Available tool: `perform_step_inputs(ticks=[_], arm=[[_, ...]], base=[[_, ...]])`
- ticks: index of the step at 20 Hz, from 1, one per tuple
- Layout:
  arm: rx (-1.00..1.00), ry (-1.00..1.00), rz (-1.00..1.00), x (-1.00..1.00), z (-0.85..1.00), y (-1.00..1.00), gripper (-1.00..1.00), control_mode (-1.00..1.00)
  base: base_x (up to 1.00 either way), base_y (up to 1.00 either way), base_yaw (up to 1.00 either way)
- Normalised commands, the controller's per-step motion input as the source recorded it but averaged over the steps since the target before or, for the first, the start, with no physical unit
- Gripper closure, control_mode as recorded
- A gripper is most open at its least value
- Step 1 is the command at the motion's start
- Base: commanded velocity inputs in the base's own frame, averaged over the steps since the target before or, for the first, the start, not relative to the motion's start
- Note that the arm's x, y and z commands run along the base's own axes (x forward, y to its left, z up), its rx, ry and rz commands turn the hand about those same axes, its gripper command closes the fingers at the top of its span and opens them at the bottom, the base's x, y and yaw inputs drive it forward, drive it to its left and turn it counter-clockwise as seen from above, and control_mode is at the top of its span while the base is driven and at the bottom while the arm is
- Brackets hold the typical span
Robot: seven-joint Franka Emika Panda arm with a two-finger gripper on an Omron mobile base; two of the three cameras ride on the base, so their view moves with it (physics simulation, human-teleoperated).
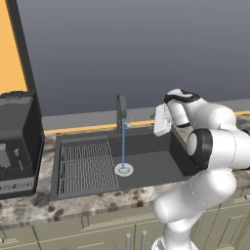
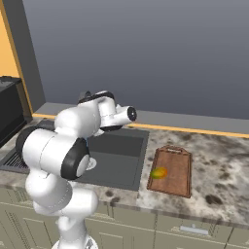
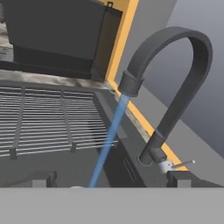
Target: Pick the mango from the sink and place it on the cutting board to airdry. Then turn off the sink faucet.
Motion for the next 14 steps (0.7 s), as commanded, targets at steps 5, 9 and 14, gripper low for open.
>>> perform_step_inputs(ticks=[5,9,14], arm=[[0.0,0.0,0.05,0.32,-0.09,0.0,-1.0,-1.0],[0.02,0.0,0.02,0.29,-0.18,0.0,-1.0,-1.0],[0.06,0.0,0.0,0.21,-0.15,0.0,-1.0,-1.0]], base=[[0.0,0.0,0.0],[0.0,0.0,0.0],[0.0,0.0,0.0]])
